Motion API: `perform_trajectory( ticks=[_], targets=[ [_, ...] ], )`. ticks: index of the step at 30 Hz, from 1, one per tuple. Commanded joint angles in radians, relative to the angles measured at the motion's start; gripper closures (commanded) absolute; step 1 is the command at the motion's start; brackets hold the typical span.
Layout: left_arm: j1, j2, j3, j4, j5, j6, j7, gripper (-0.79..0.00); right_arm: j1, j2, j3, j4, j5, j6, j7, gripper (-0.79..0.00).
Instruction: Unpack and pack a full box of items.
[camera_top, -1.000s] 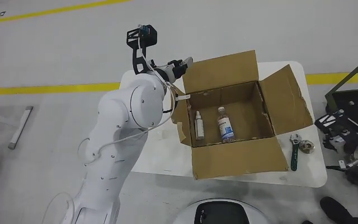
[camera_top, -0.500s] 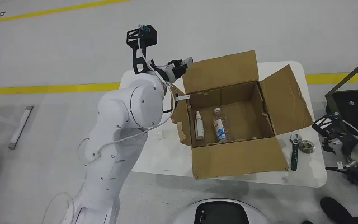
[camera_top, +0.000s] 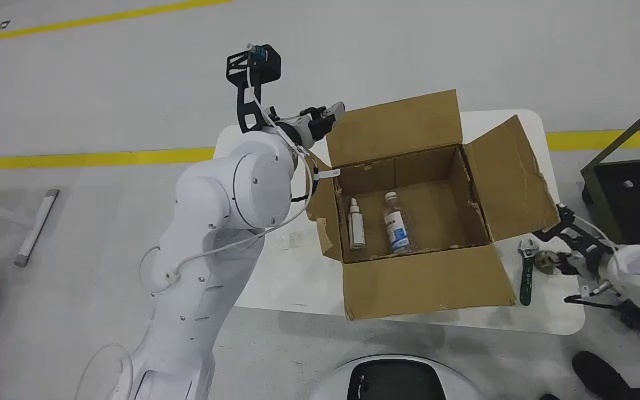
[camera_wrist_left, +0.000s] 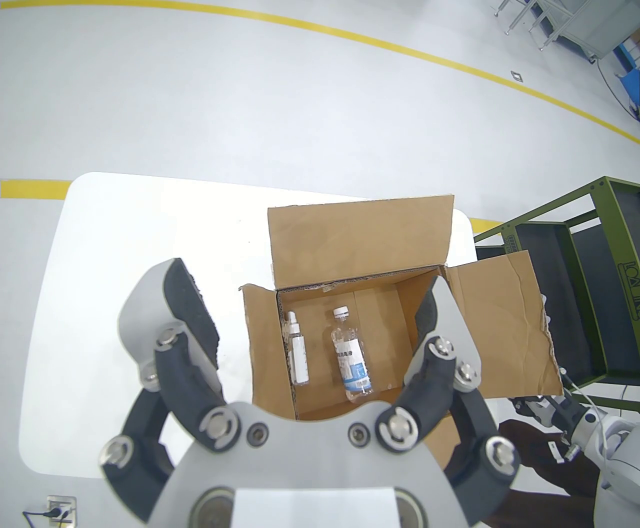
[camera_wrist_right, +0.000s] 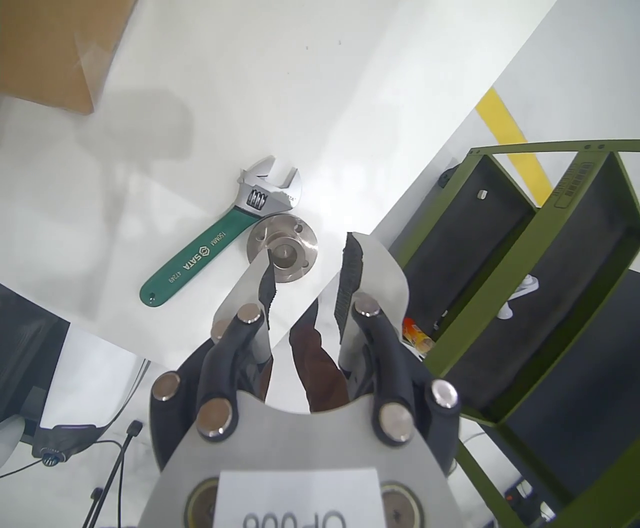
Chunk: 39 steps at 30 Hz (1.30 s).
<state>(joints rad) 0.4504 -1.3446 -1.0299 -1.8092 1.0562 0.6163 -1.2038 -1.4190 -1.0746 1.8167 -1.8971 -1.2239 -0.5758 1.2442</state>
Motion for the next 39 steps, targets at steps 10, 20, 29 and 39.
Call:
perform_trajectory(
  ticks=[10,20,29,39],
  targets=[
    [0.000,0.000,0.000,0.000,0.000,0.000,0.000,-0.785,0.036,0.059,-0.089,0.041,0.023,0.042,0.042,-0.351],
    [0.000,0.000,0.000,0.000,0.000,0.000,0.000,-0.785,0.057,0.123,-0.135,0.063,0.084,0.078,0.078,-0.363],
    [0.000,0.000,0.000,0.000,0.000,0.000,0.000,-0.785,0.071,0.174,-0.157,0.063,0.161,0.106,0.106,-0.379],
    [0.000,0.000,0.000,0.000,0.000,0.000,0.000,-0.785,0.091,0.218,-0.194,0.097,0.214,0.112,0.112,-0.382]
  ],
)
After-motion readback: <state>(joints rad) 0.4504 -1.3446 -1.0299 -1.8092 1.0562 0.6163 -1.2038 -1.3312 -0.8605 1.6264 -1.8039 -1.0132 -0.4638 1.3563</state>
